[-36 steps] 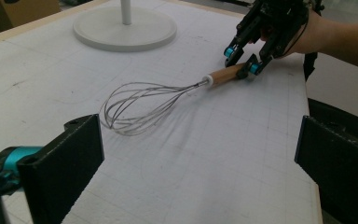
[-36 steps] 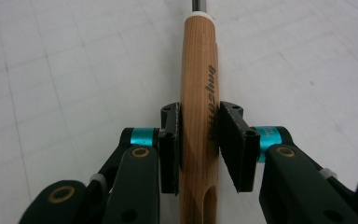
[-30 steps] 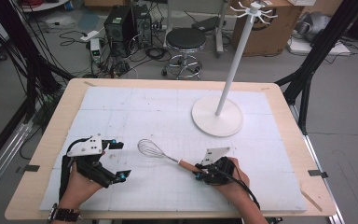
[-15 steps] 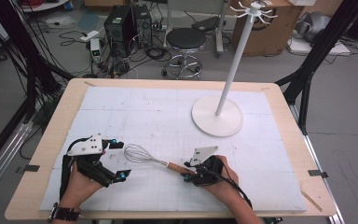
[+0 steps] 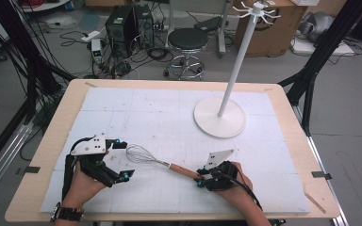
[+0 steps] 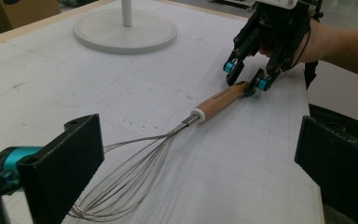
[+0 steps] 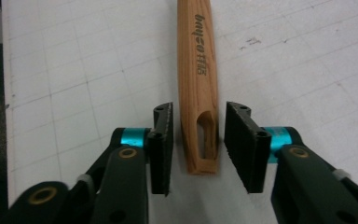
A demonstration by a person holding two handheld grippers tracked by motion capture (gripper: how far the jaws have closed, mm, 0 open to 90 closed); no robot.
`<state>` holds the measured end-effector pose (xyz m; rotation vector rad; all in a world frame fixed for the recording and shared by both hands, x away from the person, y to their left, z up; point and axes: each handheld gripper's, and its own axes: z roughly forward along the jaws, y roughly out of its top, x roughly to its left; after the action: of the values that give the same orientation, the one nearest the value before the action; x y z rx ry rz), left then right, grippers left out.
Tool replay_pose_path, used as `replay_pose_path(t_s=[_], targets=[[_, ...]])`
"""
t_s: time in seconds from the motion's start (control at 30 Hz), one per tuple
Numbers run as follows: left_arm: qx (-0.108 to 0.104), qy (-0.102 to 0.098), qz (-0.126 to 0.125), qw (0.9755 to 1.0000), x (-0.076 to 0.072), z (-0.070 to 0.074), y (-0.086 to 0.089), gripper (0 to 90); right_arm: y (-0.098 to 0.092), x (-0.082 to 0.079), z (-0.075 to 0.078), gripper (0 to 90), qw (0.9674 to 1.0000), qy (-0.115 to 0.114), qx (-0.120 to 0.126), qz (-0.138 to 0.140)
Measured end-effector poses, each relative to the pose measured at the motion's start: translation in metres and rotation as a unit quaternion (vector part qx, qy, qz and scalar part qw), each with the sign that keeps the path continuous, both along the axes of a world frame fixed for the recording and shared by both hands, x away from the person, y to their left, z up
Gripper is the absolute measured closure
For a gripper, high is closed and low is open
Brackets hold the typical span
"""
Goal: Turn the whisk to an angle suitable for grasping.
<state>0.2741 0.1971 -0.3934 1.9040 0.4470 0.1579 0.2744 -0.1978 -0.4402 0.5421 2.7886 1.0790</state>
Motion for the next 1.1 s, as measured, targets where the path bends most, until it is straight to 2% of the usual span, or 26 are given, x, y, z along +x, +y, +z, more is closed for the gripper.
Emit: replay_pose_path(t_s=[0.17, 0.3, 0.43, 0.5, 0.67, 1.0, 1.1], targets=[[-0.001, 0.000, -0.003, 1.0000, -0.001, 0.001, -0.001, 1.7, 0.004, 0.003, 0.000, 71.2, 1.0000, 0.003, 0.001, 0.007], [-0.003, -0.001, -0.002, 1.0000, -0.001, 0.002, 0.000, 1.7, 0.013, 0.005, 0.002, 71.4, 0.9998, 0.000, -0.010, 0.015], [-0.007, -0.007, -0.002, 1.0000, -0.002, 0.006, 0.001, 1.7, 0.031, 0.006, 0.003, 71.4, 0.9992, -0.011, -0.017, 0.034], [-0.005, -0.008, -0.004, 0.9999, -0.003, 0.006, 0.002, 1.7, 0.038, 0.006, 0.004, 71.0, 0.9985, -0.024, -0.025, 0.042], [-0.003, -0.003, -0.001, 1.0000, -0.002, 0.002, 0.003, 1.7, 0.034, 0.005, 0.004, 60.5, 0.9990, -0.027, -0.027, 0.025], [-0.005, -0.002, 0.002, 1.0000, -0.005, 0.003, 0.007, 1.7, 0.016, 0.010, 0.002, 60.2, 0.9991, -0.034, -0.022, -0.015], [-0.002, -0.002, 0.006, 1.0000, -0.007, 0.002, 0.008, 1.7, 0.015, 0.012, 0.002, 60.3, 0.9982, -0.048, -0.027, -0.025]])
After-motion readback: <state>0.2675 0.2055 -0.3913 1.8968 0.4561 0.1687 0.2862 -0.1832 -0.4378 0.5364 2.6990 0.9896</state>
